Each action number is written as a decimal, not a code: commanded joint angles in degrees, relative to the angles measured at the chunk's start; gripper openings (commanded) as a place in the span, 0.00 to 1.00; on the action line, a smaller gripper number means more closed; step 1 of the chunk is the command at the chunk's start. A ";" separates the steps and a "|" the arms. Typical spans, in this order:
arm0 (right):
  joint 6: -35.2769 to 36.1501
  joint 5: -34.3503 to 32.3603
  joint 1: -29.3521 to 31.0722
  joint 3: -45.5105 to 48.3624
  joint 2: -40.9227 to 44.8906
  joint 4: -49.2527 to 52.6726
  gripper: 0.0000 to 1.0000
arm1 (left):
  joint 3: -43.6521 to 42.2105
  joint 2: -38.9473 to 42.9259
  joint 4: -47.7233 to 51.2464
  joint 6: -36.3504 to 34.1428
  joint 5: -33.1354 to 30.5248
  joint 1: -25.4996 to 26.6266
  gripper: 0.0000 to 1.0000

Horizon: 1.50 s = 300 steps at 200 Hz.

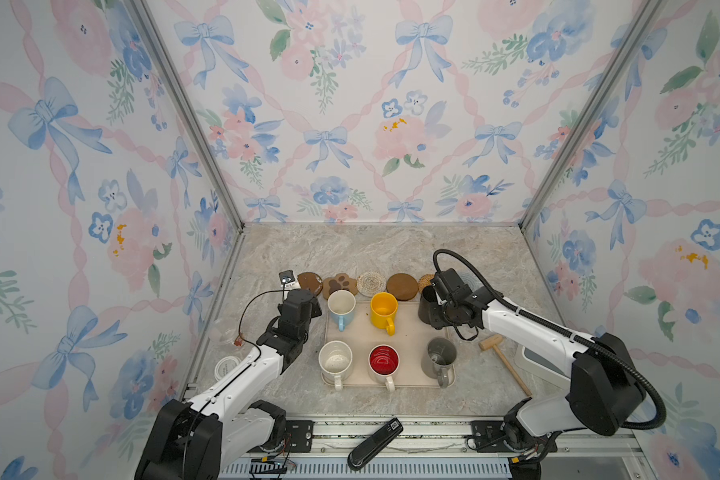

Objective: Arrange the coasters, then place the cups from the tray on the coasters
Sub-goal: 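Lift the black mug with the right gripper toward the coaster row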

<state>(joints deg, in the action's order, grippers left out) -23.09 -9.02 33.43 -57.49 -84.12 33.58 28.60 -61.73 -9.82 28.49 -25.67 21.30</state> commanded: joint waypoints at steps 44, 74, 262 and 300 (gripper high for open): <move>0.62 -2.77 0.13 -0.50 3.33 -4.29 0.00 | -0.95 -0.20 -1.20 -0.91 0.27 -0.53 0.30; 1.51 -4.07 -0.29 -0.93 4.30 -4.43 0.00 | -0.94 -0.23 -1.23 -0.92 0.36 -0.57 0.30; 8.39 -2.15 -14.93 -1.90 4.68 -13.44 0.00 | -0.40 -2.02 -2.02 -0.62 1.23 -0.56 0.30; 9.38 -0.80 -18.25 -2.62 2.89 -14.72 0.00 | -0.13 -2.99 -2.57 -0.54 1.63 -0.61 0.30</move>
<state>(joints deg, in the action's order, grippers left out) -15.20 -10.41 17.06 -57.41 -80.90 24.34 28.23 -64.03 -11.16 28.49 -24.64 20.97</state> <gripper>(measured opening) 0.180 0.300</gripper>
